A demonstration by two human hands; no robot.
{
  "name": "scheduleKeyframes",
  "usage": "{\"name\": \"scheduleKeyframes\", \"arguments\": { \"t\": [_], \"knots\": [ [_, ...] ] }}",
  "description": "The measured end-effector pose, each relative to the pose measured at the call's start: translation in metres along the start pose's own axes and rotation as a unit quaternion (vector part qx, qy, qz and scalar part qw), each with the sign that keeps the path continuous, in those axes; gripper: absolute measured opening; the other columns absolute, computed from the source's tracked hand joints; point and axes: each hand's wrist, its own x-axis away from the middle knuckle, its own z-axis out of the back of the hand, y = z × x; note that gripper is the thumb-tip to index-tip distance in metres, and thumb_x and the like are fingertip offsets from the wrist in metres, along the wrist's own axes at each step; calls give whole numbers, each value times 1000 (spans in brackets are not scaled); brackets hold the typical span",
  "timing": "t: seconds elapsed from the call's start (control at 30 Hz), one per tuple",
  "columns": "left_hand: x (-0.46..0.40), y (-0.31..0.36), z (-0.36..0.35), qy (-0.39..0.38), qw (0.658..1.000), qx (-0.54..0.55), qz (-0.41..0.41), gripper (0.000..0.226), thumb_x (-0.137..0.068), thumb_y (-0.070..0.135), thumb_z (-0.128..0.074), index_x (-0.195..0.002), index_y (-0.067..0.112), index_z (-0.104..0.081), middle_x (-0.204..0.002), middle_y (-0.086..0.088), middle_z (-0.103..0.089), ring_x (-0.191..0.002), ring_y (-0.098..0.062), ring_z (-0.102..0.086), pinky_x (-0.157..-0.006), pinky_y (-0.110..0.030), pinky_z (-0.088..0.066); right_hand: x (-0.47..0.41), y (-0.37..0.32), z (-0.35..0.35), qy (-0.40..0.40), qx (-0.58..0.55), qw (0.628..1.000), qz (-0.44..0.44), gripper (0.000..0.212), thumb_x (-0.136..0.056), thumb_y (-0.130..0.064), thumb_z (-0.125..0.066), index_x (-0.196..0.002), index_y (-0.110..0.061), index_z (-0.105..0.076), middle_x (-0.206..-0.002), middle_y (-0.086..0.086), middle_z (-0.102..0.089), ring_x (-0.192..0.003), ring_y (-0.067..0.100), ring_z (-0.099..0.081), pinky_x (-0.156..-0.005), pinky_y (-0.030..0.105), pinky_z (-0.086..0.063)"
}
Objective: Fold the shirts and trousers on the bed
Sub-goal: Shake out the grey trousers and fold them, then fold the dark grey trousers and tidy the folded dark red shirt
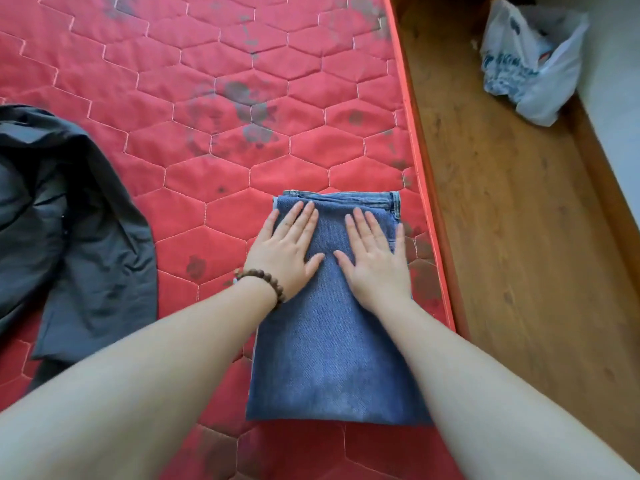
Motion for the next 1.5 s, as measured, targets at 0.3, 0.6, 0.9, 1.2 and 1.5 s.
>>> {"name": "scheduleKeyframes", "arguments": {
  "t": [0.3,0.6,0.9,1.2,1.5],
  "knots": [
    [33,-39,5,-26,993,110,31,65,-100,44,-24,-153,13,0,-161,-2,1,-148,-16,3,-120,-40,3,-2,-31,21,-64,-2,992,-104,66,-101,-39,-23,-152,-6,4,-160,9,13,-147,21,14,-117,47,9],
    [135,-216,9,94,985,81,121,68,-80,42,-40,-135,3,-49,-140,-21,-47,-136,-35,-38,-110,-54,-31,4,-198,39,82,-126,988,44,65,-72,-6,-64,-135,-8,-51,-148,19,-38,-141,35,-29,-113,55,-22],
    [257,-409,-26,-17,969,21,245,126,-64,86,-44,-152,7,1,-159,-18,6,-147,-28,10,-118,-52,-1,-13,-424,43,-8,-67,978,200,105,-70,-65,-66,-152,-36,-8,-160,9,12,-147,29,12,-110,69,-8],
    [289,-489,-67,-161,979,83,95,143,-54,83,-61,-147,14,23,-150,-11,32,-144,-26,23,-120,-40,5,-24,-521,23,-203,68,939,269,114,-67,-65,-69,-145,-50,14,-156,-3,28,-143,31,25,-106,72,6],
    [308,-478,-63,-15,988,121,95,64,-55,37,-90,-112,14,-71,-120,-20,-64,-105,-32,-66,-79,-40,-57,16,-521,3,4,-67,971,231,33,-67,-40,-80,-98,-30,-74,-114,3,-70,-105,34,-66,-83,57,-51]
  ]
}}
